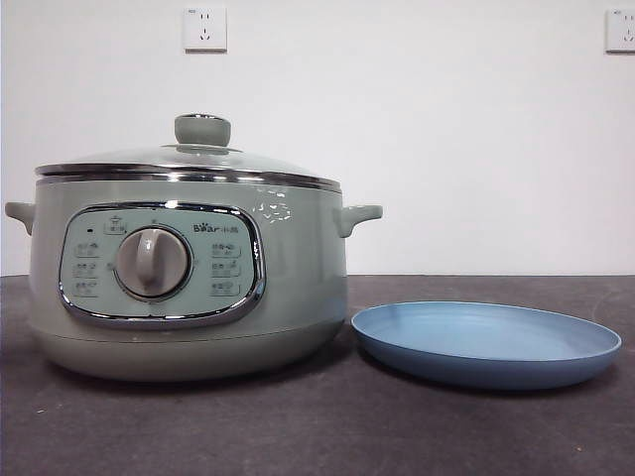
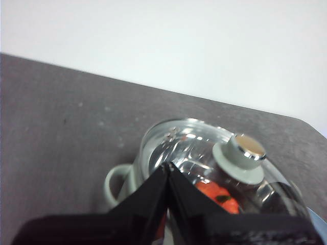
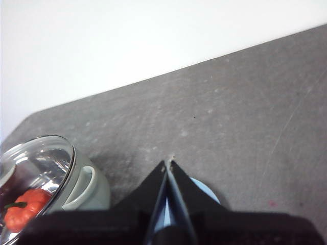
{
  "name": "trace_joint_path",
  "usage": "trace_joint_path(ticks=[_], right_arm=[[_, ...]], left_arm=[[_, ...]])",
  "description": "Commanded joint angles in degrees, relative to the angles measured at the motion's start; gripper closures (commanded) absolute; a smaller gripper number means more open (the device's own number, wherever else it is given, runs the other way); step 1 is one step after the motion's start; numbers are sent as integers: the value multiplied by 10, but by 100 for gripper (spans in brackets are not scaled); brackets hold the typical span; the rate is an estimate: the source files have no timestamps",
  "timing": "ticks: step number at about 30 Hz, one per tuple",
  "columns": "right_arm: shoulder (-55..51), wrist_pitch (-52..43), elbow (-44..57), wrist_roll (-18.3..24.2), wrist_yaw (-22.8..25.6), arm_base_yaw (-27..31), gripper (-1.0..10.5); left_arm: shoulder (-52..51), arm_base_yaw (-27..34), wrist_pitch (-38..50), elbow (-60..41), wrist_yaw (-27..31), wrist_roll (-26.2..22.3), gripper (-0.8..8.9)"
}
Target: Take the pumpkin out from the steamer,put the pumpkin in the blue plate,close the lid
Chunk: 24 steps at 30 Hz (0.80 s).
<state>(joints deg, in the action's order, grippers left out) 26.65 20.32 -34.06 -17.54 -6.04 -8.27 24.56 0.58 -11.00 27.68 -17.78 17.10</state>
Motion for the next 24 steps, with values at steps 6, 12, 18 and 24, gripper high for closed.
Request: trace_joint_path(ticks=[6, 12, 18, 24], right_arm=[[103, 80, -125, 103, -49, 0, 948], [180, 144, -194, 158, -175, 0, 946], [224, 150, -205, 161, -218, 0, 812], [243, 150, -205, 146, -179, 0, 373]], left_arm=[[105, 1, -43, 96, -112, -80, 820], [188, 1, -104, 164, -183, -115, 817], [221, -4, -101, 185, -227, -129, 625], [225, -13, -99, 186, -204, -125, 448]])
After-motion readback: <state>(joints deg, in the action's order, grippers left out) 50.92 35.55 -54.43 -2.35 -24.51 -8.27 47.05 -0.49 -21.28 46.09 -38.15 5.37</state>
